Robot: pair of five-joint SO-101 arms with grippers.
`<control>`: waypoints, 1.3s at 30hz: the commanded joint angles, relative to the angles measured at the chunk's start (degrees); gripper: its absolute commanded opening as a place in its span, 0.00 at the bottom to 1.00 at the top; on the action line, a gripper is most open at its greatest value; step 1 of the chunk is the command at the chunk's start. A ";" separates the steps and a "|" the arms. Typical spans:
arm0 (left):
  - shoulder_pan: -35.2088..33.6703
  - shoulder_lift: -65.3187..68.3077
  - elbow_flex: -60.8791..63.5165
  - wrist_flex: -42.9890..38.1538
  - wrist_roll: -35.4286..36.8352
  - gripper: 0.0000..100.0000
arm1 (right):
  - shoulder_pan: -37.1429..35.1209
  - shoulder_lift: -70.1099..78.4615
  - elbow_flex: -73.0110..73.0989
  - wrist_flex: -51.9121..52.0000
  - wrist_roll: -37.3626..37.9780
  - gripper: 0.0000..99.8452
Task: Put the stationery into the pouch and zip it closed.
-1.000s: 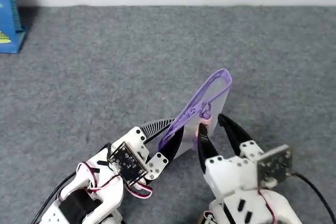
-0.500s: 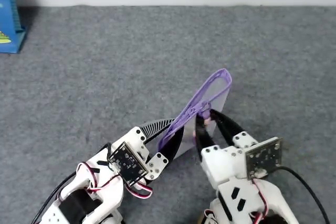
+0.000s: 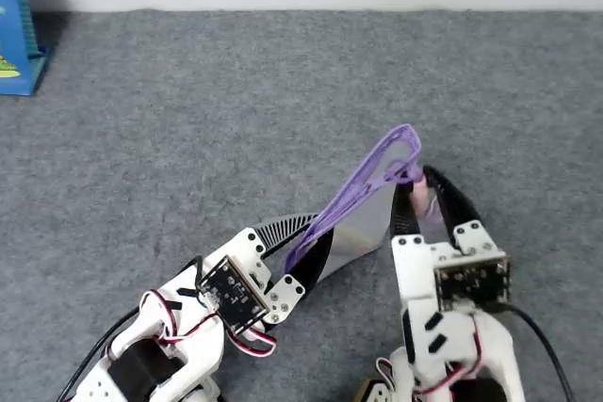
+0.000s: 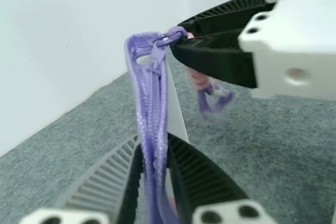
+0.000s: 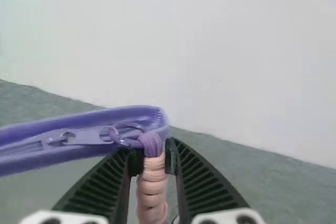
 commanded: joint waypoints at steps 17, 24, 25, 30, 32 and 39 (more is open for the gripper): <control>-0.44 -0.53 -0.66 1.67 -0.62 0.01 | 15.60 0.40 16.09 -25.27 8.00 0.01; -0.70 -3.08 -1.54 3.87 -0.70 0.01 | 18.77 0.40 16.53 -25.45 8.09 0.01; -0.70 -4.66 -2.24 5.54 -0.70 0.01 | 19.30 0.40 16.62 -25.45 8.09 0.01; -0.70 -13.36 -3.56 12.13 -0.70 0.01 | 22.55 0.40 16.53 -25.45 8.62 0.01; -0.70 -14.07 -3.65 13.63 -0.70 0.01 | 23.43 0.40 16.53 -25.45 9.49 0.01; -0.79 -13.54 -3.91 13.63 -0.70 0.01 | 23.34 0.40 16.53 -24.92 9.58 0.01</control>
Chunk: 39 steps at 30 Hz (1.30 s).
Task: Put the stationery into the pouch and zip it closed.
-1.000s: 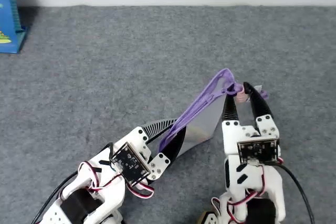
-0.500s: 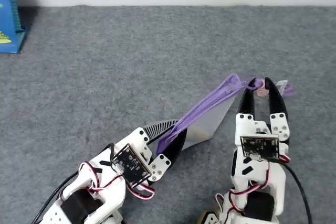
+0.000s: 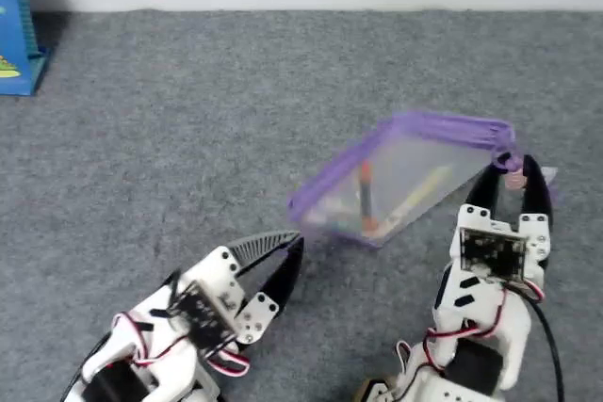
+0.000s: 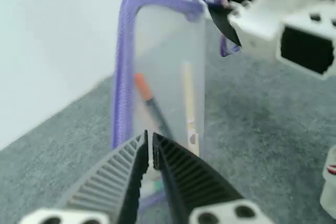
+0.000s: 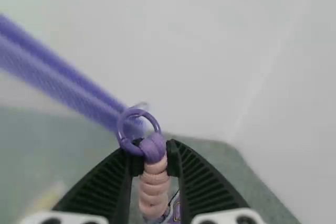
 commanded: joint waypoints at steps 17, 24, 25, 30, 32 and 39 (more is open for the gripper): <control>-10.81 -0.79 -3.30 -1.85 5.19 0.12 | -13.23 -0.92 -3.43 13.67 -5.63 0.19; -21.71 -0.79 -3.30 -1.67 9.93 0.19 | -13.32 -0.92 -13.27 27.21 -13.36 0.19; -23.12 -0.79 -3.30 -1.58 9.85 0.19 | -13.67 -0.92 -14.24 29.05 -14.77 0.19; -31.74 -0.79 -2.86 0.62 10.11 0.18 | -17.54 -0.92 -15.74 37.85 -20.13 0.19; -34.64 -0.79 -2.86 1.58 10.11 0.14 | -19.03 -0.92 -15.56 39.78 -21.27 0.19; -40.97 -0.79 0.92 5.89 6.86 0.01 | -22.46 -0.92 -10.64 39.25 -23.38 0.01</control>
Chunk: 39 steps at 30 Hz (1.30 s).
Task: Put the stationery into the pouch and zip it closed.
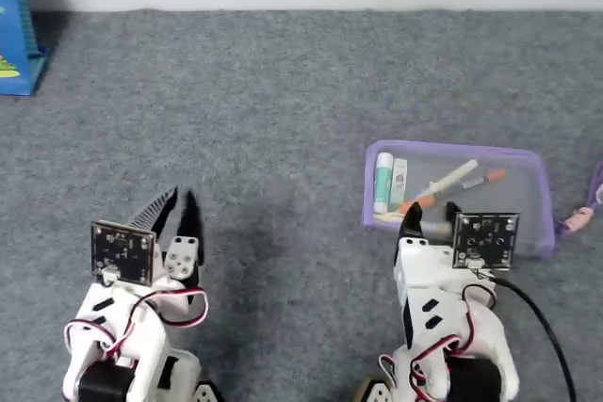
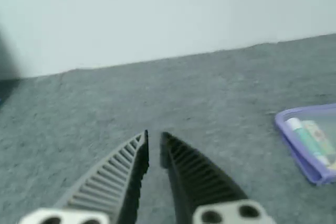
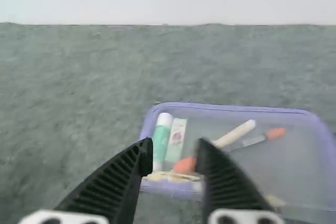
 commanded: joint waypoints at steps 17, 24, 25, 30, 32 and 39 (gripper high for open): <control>-3.78 -0.62 25.01 -10.64 -2.29 0.01 | -0.57 0.04 24.88 -12.26 -0.35 0.01; -4.66 -0.53 25.10 -10.11 -2.29 0.01 | -0.84 0.04 24.88 -8.04 -0.35 0.01; -5.01 -0.53 25.10 -9.14 -2.29 0.01 | -0.75 0.04 24.88 -7.16 -0.35 0.01; -5.36 -0.53 25.10 -2.90 -2.29 0.01 | -0.57 0.04 24.88 -1.19 -0.35 0.01; -5.36 -0.53 25.10 -0.79 -2.29 0.01 | -0.57 0.04 24.88 2.42 -0.35 0.01; -5.36 -0.53 25.10 4.92 -2.29 0.01 | -0.48 0.04 24.88 6.37 -0.35 0.01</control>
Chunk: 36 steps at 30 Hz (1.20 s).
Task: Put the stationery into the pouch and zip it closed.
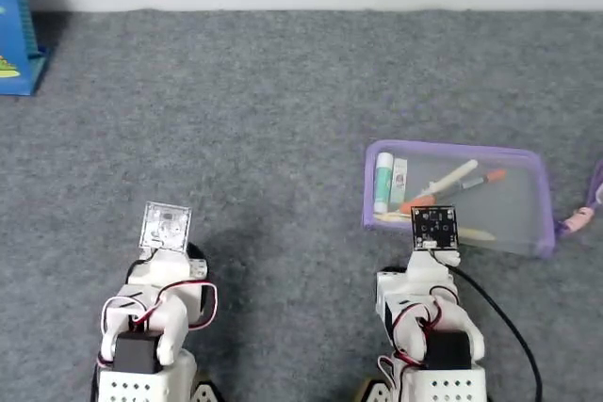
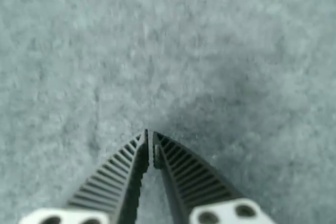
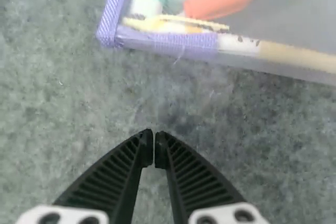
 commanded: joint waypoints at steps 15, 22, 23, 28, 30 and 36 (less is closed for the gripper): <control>-0.35 -0.70 -0.40 4.31 -0.62 0.01 | 0.22 -0.84 1.14 0.57 -0.09 0.01; -0.35 -0.70 -0.40 4.31 -0.62 0.01 | 0.22 -0.84 1.14 0.57 -0.09 0.01; -0.35 -0.70 -0.40 4.31 -0.62 0.01 | 0.22 -0.84 1.14 0.57 -0.09 0.01; -0.35 -0.70 -0.40 4.31 -0.62 0.01 | 0.22 -0.84 1.14 0.57 -0.09 0.01; -0.35 -0.70 -0.40 4.31 -0.62 0.01 | 0.22 -0.84 1.14 0.57 -0.09 0.01; -0.35 -0.70 -0.40 4.31 -0.62 0.01 | 0.22 -0.84 1.14 0.57 -0.09 0.01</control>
